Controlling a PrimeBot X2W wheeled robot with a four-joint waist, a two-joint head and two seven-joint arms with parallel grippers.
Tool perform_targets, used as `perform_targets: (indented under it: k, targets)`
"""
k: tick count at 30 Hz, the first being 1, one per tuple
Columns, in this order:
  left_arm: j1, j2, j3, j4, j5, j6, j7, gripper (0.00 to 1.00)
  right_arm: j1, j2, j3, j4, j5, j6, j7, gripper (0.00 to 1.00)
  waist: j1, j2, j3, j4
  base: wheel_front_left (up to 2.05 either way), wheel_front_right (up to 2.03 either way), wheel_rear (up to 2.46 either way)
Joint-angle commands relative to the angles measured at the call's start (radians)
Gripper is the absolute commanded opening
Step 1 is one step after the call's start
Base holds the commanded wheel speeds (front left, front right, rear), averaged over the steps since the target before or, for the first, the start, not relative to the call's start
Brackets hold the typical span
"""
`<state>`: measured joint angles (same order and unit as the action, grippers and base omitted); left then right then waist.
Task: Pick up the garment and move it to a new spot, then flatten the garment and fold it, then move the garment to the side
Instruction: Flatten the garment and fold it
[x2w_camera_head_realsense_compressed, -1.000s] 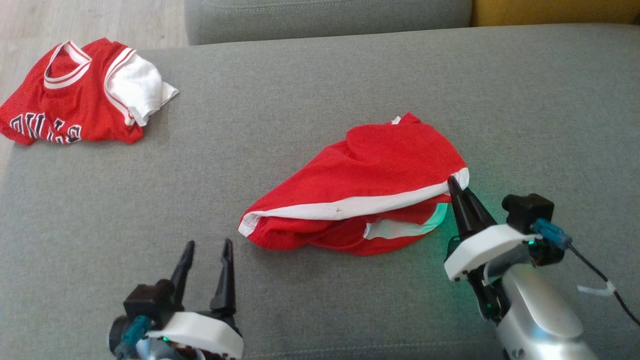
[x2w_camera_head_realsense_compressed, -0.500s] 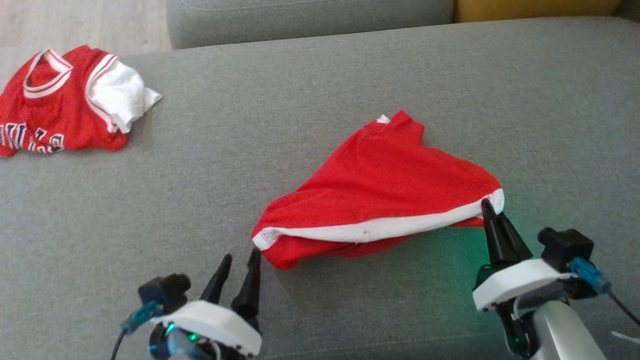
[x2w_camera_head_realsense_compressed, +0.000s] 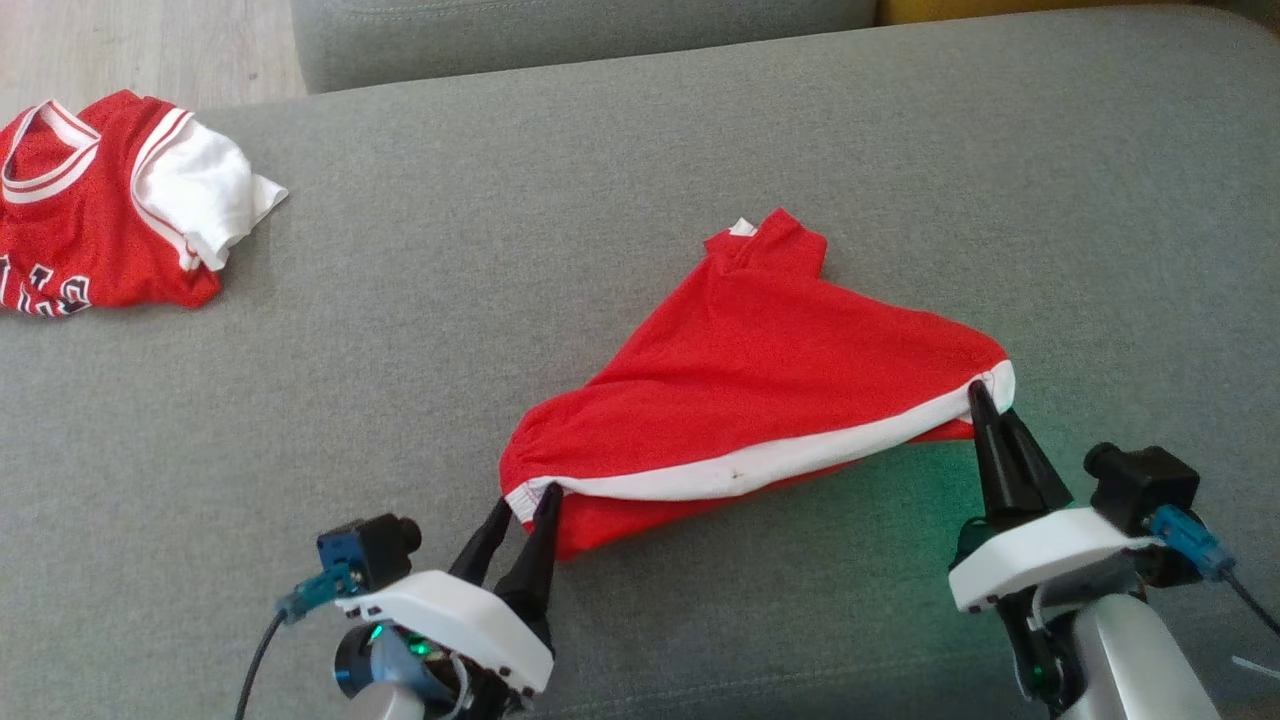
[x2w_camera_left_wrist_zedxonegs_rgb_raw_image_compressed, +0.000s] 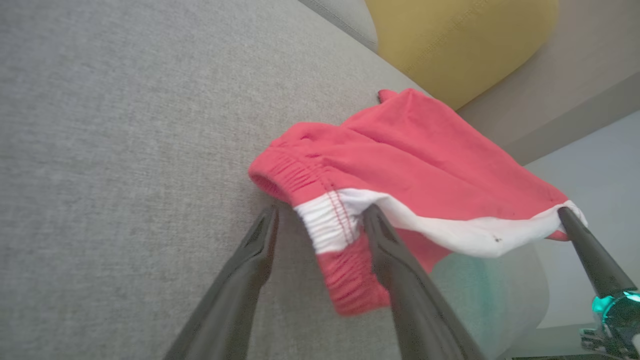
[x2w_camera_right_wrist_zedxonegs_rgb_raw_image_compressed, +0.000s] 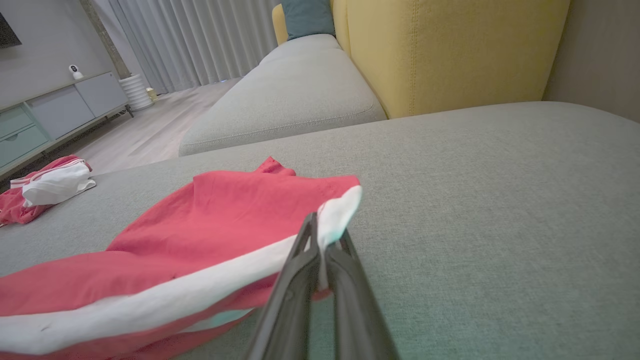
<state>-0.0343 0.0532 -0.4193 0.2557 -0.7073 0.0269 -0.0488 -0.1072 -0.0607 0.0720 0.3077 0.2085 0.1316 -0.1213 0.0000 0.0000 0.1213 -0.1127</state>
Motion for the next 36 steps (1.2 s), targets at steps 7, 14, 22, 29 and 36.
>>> perform_targets:
  k: [7,14,22,29,36]
  targets:
    - [-0.007,0.006,0.003,-0.091,-0.007,0.004,0.026,0.00,-0.002,0.006,0.009,-0.044,-0.015,-0.001,0.003,0.00,0.0000,0.0000,-0.006,0.001,0.00,0.00,0.00]
    - [-0.015,0.024,0.015,-0.172,0.011,0.003,-0.012,0.00,-0.013,0.007,0.008,-0.072,-0.010,-0.001,-0.013,0.00,0.0000,0.0000,-0.035,-0.003,0.00,0.00,0.00]
    - [-0.100,0.097,0.061,-0.374,0.042,-0.009,-0.018,0.00,-0.094,-0.081,0.025,-0.294,0.030,-0.001,0.034,0.00,0.0000,0.0000,-0.141,-0.030,0.00,0.00,0.00]
    - [-0.229,0.159,0.080,-0.557,0.061,-0.018,0.065,0.00,-0.167,-0.152,0.040,-0.549,0.045,-0.001,0.124,0.00,0.0000,0.0000,-0.185,-0.056,0.00,0.00,0.00]
    - [-0.383,0.208,0.100,-0.668,0.059,-0.020,0.182,0.00,-0.242,-0.184,0.039,-0.734,0.041,-0.001,0.198,0.00,0.0000,0.0000,-0.188,-0.088,0.00,0.00,0.00]
